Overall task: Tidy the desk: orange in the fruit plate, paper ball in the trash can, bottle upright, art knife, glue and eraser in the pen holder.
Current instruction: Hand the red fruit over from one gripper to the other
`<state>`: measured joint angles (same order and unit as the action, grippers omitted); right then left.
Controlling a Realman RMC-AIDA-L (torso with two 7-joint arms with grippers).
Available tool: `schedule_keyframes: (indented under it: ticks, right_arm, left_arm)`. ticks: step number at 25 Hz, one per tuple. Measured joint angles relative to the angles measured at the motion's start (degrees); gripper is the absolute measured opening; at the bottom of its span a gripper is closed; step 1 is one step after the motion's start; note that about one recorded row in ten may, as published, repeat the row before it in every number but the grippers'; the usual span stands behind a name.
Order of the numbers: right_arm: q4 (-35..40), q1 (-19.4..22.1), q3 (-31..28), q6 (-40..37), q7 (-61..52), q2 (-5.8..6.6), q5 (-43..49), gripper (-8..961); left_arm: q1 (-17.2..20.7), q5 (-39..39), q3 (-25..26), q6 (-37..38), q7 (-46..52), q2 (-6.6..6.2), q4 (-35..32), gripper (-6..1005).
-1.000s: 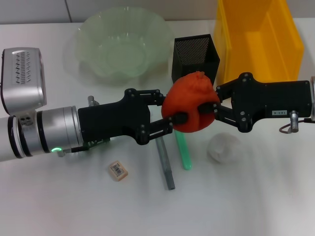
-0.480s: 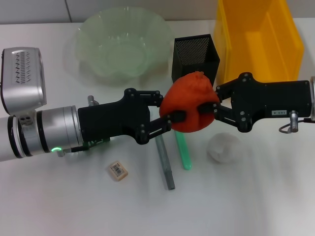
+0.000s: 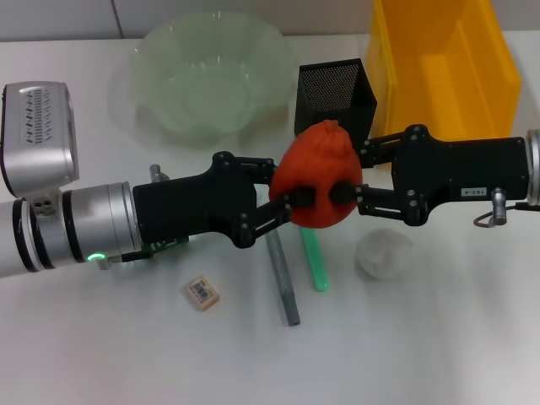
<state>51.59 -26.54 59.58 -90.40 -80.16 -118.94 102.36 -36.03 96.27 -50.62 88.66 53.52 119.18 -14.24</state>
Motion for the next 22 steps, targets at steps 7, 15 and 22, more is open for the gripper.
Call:
schedule_keyframes:
  ticks: [7,15,22]
  right_arm:
    - [0.32,0.24,0.00,-0.32,0.00,0.02,0.00,422]
    - [0.43,0.57,0.00,-0.32,0.00,0.02,0.03,695]
    - [0.44,0.68,0.00,-0.34,0.00,0.02,-0.01,696]
  left_arm:
    - [0.17,-0.04,0.00,0.15,0.49,-0.05,0.00,217]
    - [0.34,-0.04,0.00,0.37,0.57,-0.14,-0.10,155]
    - [0.36,-0.04,0.00,0.51,0.62,-0.18,-0.20,97]
